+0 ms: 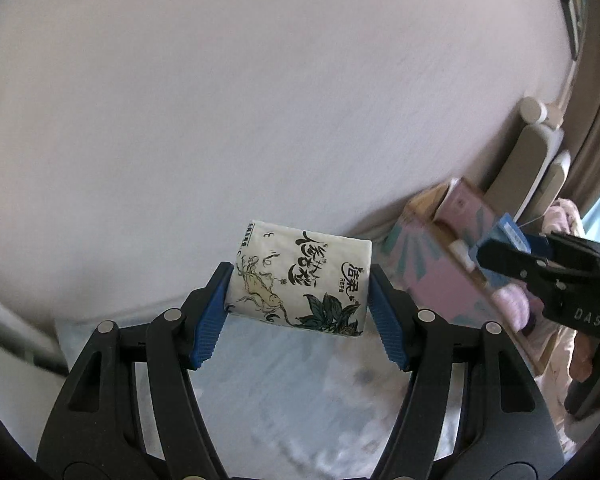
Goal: Organize objects
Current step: 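Carry tissue pack and blue box with both tools over cardboard box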
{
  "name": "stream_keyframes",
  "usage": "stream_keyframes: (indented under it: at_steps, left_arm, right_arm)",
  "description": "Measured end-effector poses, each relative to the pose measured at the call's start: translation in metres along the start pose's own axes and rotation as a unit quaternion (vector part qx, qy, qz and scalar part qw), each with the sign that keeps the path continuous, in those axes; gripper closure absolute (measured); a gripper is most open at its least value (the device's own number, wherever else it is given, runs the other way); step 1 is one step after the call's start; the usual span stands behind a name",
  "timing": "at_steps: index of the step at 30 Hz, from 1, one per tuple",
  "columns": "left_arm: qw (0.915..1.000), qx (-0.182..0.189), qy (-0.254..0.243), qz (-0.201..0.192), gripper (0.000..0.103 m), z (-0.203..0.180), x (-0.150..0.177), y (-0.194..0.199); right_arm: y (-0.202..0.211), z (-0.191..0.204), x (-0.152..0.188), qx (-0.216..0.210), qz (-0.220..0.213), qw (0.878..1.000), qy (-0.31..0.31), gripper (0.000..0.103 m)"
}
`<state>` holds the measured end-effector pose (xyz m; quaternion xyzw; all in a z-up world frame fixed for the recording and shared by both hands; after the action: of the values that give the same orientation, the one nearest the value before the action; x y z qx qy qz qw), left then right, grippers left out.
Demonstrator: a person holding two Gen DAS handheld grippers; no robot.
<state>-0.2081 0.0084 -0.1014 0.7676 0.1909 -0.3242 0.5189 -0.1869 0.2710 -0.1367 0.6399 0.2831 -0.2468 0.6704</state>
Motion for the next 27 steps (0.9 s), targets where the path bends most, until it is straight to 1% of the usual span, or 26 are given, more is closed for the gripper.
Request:
stream_keyframes:
  at_steps: [3,7,12,18,22,27]
  left_arm:
    - [0.9996,0.018,-0.019,-0.007,0.040,-0.023,-0.021,-0.006]
    - [0.9979,0.044,-0.047,-0.009,0.040,-0.059,-0.042,-0.020]
    - [0.9941,0.081,-0.072,0.003,0.040,-0.098,-0.057,-0.045]
    - [0.9867,0.121,-0.102,0.038,0.040,-0.143,-0.056,-0.088]
    - [0.9814,0.137,-0.117,0.066,0.040,-0.163,-0.049,-0.114]
    - [0.9749,0.151,-0.126,0.105,0.040,-0.181,-0.038,-0.156]
  right_arm:
    - [0.011,-0.023,-0.008,0.017,-0.004,1.000,-0.010,0.069]
    - [0.022,-0.058,-0.009,0.043,-0.004,0.999,-0.023,0.069]
    - [0.027,-0.097,-0.001,0.076,0.003,0.996,-0.045,0.069]
    - [0.024,-0.134,0.019,0.102,0.024,0.992,-0.074,0.069]
    - [0.013,-0.152,0.034,0.113,0.044,0.989,-0.089,0.069]
    - [-0.002,-0.157,0.052,0.115,0.067,0.987,-0.088,0.069]
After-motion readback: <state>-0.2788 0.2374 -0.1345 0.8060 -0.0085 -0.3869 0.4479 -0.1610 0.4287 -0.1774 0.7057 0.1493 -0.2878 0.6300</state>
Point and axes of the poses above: each gripper's, at about its wrist camera, not at the fingertips, and y roughly against the way its jaws point, z to its left, x to its underside, the point moved 1 cm from there along -y, roughly the way its jaws point, and after that the axes turned 11 degrees about x, right-handed, at the moved point
